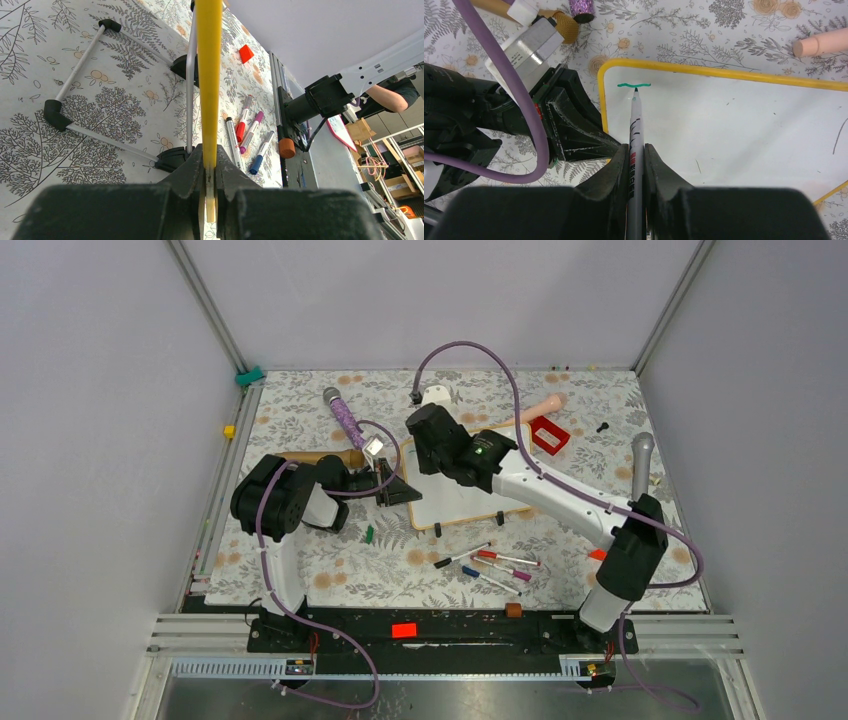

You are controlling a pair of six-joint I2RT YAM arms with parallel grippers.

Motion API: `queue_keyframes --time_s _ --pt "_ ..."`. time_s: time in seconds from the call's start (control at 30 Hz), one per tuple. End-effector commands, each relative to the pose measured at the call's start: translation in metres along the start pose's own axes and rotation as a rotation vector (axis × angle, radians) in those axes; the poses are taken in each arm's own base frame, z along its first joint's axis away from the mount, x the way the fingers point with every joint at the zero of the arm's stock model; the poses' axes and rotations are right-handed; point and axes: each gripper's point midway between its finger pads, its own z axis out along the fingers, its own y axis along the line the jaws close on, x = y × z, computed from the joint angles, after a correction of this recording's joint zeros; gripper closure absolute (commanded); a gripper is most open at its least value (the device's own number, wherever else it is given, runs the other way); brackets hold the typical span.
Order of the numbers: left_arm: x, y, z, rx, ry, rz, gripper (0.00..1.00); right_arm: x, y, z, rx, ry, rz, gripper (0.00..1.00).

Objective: Write a sentence on the whiteboard

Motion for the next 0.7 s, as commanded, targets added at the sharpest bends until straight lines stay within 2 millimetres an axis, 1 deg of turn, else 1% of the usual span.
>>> queue_keyframes --time_s 0.0,0.23,0.53,0.67 --pt "-0.0101 -0.0213 0.0020 0.069 0.002 0.111 1.00 -0.0122 0.0066 0.0027 -0.025 -0.015 -0.004 1.00" --pt "-0.0103 -0.0212 0.0023 0.071 0.003 0.112 1.00 -0.0087 0.0073 0.0075 -0.021 -0.004 -0.013 1.00" --pt "-0.0098 -0.0207 0.0018 0.069 0.003 0.111 1.00 -0.0113 0.0048 0.0084 -0.003 -0.014 -0.013 1.00" --pt "-0.0104 -0.0212 0.0023 0.071 0.003 0.113 1.00 -0.0079 0.0030 0.0104 0.010 -0.001 -0.020 1.00"
